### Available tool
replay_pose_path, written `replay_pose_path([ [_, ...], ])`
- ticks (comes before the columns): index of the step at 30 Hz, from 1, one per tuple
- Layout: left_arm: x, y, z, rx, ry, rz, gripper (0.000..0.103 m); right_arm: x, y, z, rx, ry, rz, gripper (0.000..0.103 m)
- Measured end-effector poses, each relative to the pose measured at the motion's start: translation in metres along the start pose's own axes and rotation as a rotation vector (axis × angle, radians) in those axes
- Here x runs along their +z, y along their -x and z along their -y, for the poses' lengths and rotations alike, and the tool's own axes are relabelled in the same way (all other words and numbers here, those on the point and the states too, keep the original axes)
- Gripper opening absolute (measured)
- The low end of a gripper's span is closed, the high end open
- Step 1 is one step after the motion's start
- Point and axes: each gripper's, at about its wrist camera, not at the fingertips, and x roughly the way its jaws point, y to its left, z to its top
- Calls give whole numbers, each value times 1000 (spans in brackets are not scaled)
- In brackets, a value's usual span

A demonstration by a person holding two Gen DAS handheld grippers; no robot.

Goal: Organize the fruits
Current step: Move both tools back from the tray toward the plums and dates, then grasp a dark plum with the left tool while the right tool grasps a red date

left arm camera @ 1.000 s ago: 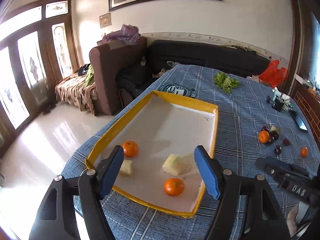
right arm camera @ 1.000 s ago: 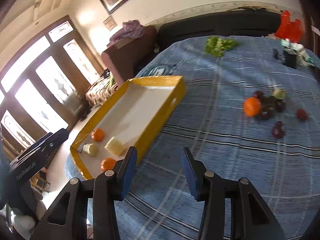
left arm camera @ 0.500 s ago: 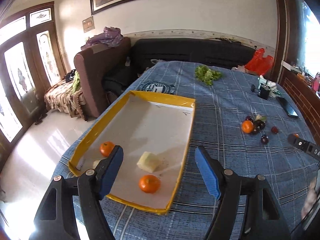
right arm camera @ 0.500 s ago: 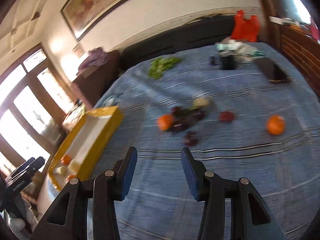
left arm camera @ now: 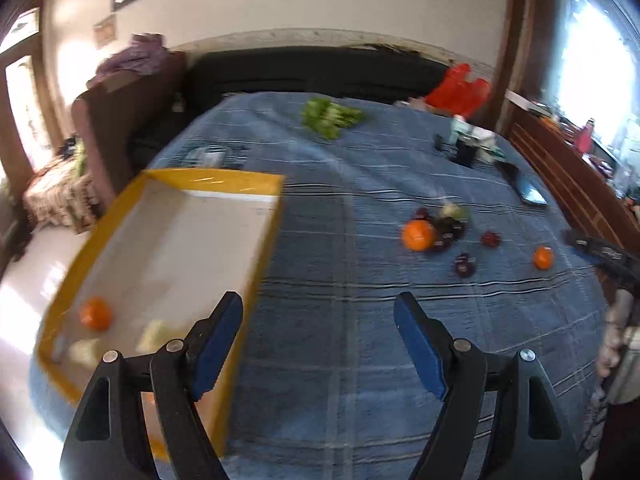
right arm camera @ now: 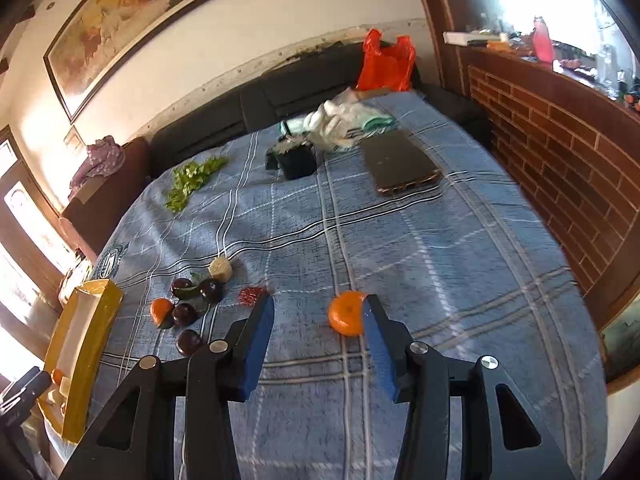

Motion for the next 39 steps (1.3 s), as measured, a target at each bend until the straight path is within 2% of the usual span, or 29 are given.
replay_pose_path([
  [5,8,-26,33,-95,-49,-25,77,4,-58,-34,52,63,-105,50],
  [11,8,-43,62,-116,-145,-38,75,6,-101,-54,20,145,-132,49],
  [17,14,-76,89,-147,-215,-81,74,1,-109,-52,44,170,-140,49],
  [19,16,-87,98,-173,-232,-94,71,1,-110,-55,39,187,-144,48],
  [20,17,-92,102,-181,-239,-101,66,0,-109,-55,30,193,-141,37],
  [21,18,-97,107,-188,-248,-108,62,-1,-110,-56,20,202,-142,33],
  [23,20,-109,116,-202,-266,-119,59,-1,-108,-54,37,190,-143,33],
  [28,23,-139,135,-242,-282,-162,59,4,-96,-48,81,154,-103,33],
  [32,19,-153,147,-236,-308,-180,59,5,-92,-49,104,148,-87,33],
  [34,17,-153,150,-214,-324,-164,52,5,-92,-49,108,146,-86,33],
  [36,16,-151,151,-192,-331,-153,25,5,-93,-49,107,144,-86,33],
  [39,17,-146,144,-188,-303,-151,25,5,-92,-49,104,144,-76,33],
])
